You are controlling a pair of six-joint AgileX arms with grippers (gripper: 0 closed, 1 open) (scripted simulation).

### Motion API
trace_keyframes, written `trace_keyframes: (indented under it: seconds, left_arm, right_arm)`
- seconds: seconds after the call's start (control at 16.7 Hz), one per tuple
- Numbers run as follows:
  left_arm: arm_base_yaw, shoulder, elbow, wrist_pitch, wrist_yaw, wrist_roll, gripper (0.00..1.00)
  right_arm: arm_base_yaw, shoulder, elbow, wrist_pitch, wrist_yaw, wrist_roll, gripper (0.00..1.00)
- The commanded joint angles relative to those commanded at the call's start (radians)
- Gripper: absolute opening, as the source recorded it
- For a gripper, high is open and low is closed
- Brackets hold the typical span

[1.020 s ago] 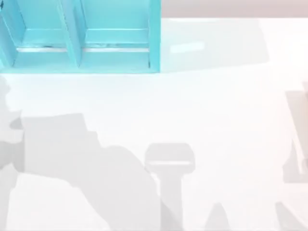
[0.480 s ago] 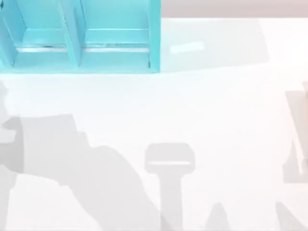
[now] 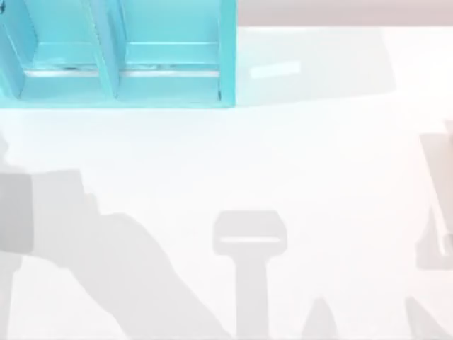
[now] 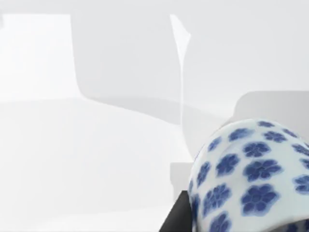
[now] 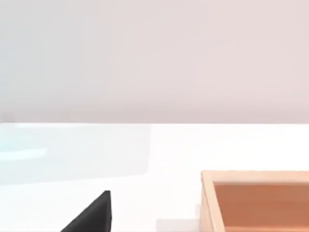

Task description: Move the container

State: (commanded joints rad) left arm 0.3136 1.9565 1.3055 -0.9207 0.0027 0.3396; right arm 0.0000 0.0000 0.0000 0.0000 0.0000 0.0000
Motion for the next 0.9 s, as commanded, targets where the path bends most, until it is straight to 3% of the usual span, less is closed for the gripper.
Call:
trace_keyframes:
  seconds: [0.06, 0.84, 0.9]
  left_arm:
    - [0.000, 0.000, 0.000, 0.000, 0.000, 0.000, 0.00]
    - [0.000, 0.000, 0.000, 0.000, 0.000, 0.000, 0.98]
    - [0.000, 0.000, 0.000, 0.000, 0.000, 0.000, 1.00]
  right_arm:
    - [0.000, 0.000, 0.000, 0.000, 0.000, 0.000, 1.00]
    - [0.000, 0.000, 0.000, 0.000, 0.000, 0.000, 1.00]
    - [0.000, 0.000, 0.000, 0.000, 0.000, 0.000, 1.00]
